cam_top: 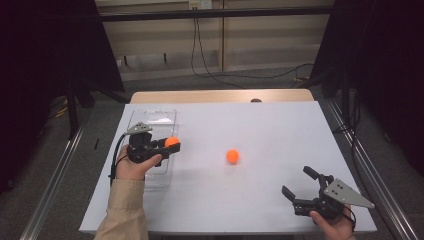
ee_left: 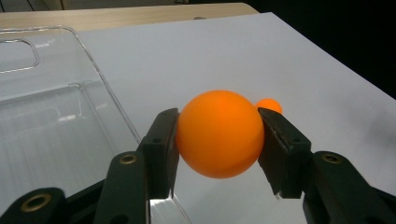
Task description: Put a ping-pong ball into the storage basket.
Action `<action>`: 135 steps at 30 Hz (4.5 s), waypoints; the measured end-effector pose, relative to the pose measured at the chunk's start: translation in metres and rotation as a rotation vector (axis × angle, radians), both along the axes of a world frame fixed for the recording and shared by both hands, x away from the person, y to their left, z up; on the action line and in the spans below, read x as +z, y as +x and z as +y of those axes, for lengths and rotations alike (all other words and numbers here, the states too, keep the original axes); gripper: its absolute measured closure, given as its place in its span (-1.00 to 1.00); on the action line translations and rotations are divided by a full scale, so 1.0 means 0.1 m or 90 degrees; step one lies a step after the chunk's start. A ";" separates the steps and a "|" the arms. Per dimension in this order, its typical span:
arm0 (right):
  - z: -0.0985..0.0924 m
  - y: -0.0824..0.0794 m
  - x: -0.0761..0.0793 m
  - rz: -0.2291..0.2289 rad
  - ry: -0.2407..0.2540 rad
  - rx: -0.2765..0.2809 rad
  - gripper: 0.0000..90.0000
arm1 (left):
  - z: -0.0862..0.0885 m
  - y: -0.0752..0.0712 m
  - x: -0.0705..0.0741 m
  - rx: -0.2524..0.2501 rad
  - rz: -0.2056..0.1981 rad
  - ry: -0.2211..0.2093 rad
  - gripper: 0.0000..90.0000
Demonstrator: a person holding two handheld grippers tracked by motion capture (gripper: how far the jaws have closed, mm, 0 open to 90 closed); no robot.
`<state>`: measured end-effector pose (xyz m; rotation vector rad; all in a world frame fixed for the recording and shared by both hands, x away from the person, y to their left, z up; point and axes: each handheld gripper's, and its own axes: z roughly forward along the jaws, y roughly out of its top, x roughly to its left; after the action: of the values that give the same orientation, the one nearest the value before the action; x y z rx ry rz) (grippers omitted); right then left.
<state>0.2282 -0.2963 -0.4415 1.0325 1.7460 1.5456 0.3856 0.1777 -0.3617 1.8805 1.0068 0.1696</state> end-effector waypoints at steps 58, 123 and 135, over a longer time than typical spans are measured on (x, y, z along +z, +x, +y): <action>-0.01 0.00 0.00 -0.001 0.000 0.000 -0.94 | 0.29 0.05 -0.03 0.056 -0.032 0.021 0.13; -0.01 -0.01 0.01 -0.004 -0.001 0.001 -0.94 | 0.44 0.11 -0.19 0.116 -0.032 0.065 0.13; -0.01 -0.01 0.01 -0.004 -0.001 0.002 -0.93 | 0.47 0.12 -0.24 0.128 -0.031 0.077 0.13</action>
<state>0.2274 -0.2970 -0.4406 1.0236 1.7450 1.5482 0.3981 0.2245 -0.3858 1.8708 1.1747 0.4005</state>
